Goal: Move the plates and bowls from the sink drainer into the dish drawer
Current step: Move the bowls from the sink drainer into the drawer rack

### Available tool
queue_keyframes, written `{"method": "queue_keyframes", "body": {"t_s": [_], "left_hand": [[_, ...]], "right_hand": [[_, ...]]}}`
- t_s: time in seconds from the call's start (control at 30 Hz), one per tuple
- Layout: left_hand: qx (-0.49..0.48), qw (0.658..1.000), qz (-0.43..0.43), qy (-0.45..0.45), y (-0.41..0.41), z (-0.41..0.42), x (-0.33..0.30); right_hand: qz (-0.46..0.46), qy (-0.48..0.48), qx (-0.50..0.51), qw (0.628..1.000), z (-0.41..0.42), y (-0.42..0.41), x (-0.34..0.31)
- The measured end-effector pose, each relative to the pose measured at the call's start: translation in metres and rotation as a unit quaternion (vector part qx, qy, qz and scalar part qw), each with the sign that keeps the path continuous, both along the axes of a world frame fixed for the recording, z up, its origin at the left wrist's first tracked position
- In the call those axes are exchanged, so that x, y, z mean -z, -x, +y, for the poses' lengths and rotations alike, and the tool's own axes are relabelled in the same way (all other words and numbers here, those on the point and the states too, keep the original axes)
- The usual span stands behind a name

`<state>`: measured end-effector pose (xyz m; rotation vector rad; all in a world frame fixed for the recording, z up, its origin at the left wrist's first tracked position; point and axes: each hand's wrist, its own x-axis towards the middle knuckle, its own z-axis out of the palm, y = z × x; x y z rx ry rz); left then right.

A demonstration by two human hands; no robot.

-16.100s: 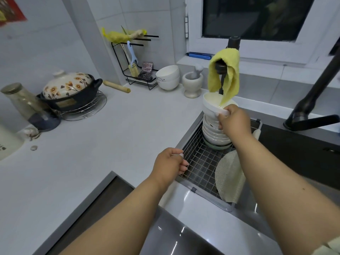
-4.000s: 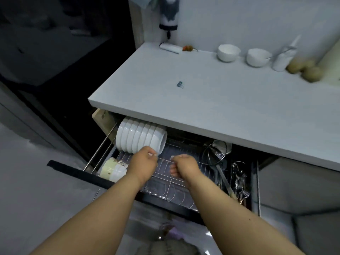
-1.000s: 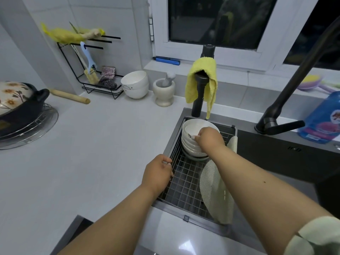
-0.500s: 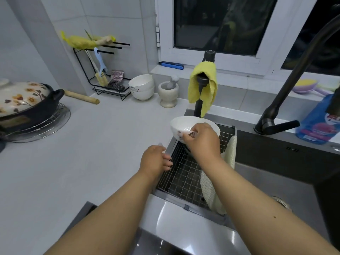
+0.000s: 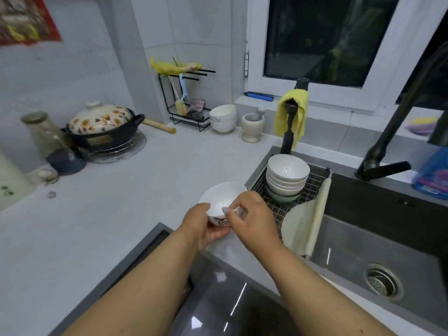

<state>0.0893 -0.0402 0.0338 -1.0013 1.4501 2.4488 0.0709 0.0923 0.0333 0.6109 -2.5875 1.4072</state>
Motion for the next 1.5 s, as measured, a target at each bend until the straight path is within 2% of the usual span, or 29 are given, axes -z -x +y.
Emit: {"method": "queue_keyframes", "body": {"t_s": [0.1, 0.2, 0.33, 0.47, 0.53, 0.73, 0.87, 1.0, 1.17, 1.37, 1.5], "left_hand": [[-0.029, 0.997, -0.001, 0.078, -0.030, -0.005, 0.000], [-0.051, 0.991, -0.008, 0.127, -0.061, -0.013, 0.001], [-0.102, 0.983, -0.005, 0.152, -0.107, -0.034, -0.003], [-0.153, 0.974, -0.005, 0.165, -0.160, -0.061, -0.005], [-0.182, 0.968, -0.003, 0.170, -0.188, -0.074, -0.003], [-0.235, 0.944, -0.046, 0.226, -0.288, -0.111, 0.003], [-0.299, 0.914, -0.089, 0.260, -0.375, -0.133, 0.013], [-0.366, 0.879, -0.127, 0.279, -0.483, -0.156, 0.029], [-0.432, 0.817, -0.210, 0.318, -0.629, -0.178, 0.053], [-0.420, 0.720, -0.382, 0.399, -0.781, -0.175, 0.084], [-0.445, 0.685, -0.417, 0.398, -0.858, -0.166, 0.102]], "right_hand": [[-0.035, 0.056, 0.036, 0.997, -0.007, -0.024, -0.005], [-0.133, 0.083, 0.058, 0.986, -0.020, -0.039, -0.005], [-0.364, 0.165, -0.043, 0.916, -0.051, -0.062, -0.001], [-0.436, 0.189, -0.124, 0.871, -0.087, -0.098, 0.001], [-0.448, 0.189, -0.154, 0.860, -0.104, -0.119, 0.000], [-0.425, 0.145, -0.230, 0.863, -0.155, -0.195, 0.000], [-0.406, 0.105, -0.253, 0.872, -0.187, -0.263, 0.006], [-0.441, 0.069, -0.286, 0.848, -0.213, -0.348, 0.016], [-0.456, 0.005, -0.343, 0.821, -0.244, -0.457, 0.039], [-0.474, -0.081, -0.384, 0.788, -0.277, -0.575, 0.064], [-0.472, -0.143, -0.409, 0.768, -0.294, -0.638, 0.082]]}}
